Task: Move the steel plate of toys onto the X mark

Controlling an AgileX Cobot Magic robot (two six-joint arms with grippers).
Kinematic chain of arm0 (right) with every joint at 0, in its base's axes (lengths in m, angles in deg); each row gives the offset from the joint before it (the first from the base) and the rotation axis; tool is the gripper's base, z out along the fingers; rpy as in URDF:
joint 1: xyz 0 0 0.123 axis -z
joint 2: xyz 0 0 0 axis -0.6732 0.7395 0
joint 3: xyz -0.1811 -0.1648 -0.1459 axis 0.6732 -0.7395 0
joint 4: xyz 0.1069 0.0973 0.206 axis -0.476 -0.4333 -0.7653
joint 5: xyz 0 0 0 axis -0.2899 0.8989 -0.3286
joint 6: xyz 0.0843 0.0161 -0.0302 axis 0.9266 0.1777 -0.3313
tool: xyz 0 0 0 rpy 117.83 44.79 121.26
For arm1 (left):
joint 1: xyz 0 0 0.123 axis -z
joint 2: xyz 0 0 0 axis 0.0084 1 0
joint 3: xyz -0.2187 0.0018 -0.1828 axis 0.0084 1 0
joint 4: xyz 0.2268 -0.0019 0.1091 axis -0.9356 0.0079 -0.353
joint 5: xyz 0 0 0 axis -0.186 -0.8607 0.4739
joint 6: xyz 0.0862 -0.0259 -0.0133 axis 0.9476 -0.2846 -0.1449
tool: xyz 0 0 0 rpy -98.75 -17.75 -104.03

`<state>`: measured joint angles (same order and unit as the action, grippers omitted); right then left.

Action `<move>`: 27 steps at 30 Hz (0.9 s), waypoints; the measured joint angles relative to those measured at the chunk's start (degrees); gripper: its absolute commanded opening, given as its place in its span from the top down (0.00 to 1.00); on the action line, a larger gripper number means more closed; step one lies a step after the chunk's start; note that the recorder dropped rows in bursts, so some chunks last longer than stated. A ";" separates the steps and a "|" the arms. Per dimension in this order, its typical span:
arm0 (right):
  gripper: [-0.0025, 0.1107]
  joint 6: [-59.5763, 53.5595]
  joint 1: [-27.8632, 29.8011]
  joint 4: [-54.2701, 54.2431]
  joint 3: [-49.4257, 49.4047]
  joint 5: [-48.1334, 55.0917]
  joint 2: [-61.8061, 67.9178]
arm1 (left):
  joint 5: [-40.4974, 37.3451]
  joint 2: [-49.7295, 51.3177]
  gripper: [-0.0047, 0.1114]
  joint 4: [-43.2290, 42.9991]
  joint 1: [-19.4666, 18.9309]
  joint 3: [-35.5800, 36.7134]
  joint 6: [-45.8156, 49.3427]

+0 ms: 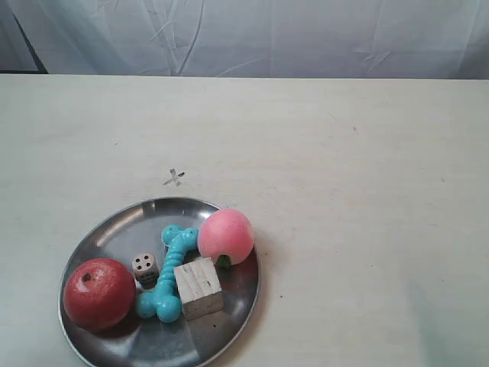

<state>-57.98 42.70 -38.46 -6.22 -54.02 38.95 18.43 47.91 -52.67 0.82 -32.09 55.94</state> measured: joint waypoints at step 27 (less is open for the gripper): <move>0.98 0.92 0.00 -20.61 0.00 -13.57 0.00 | 0.00 0.00 0.96 -28.59 0.00 0.00 0.30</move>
<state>-57.06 42.70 -59.07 -6.22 -67.59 38.95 18.43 47.91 -81.27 0.82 -32.09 56.24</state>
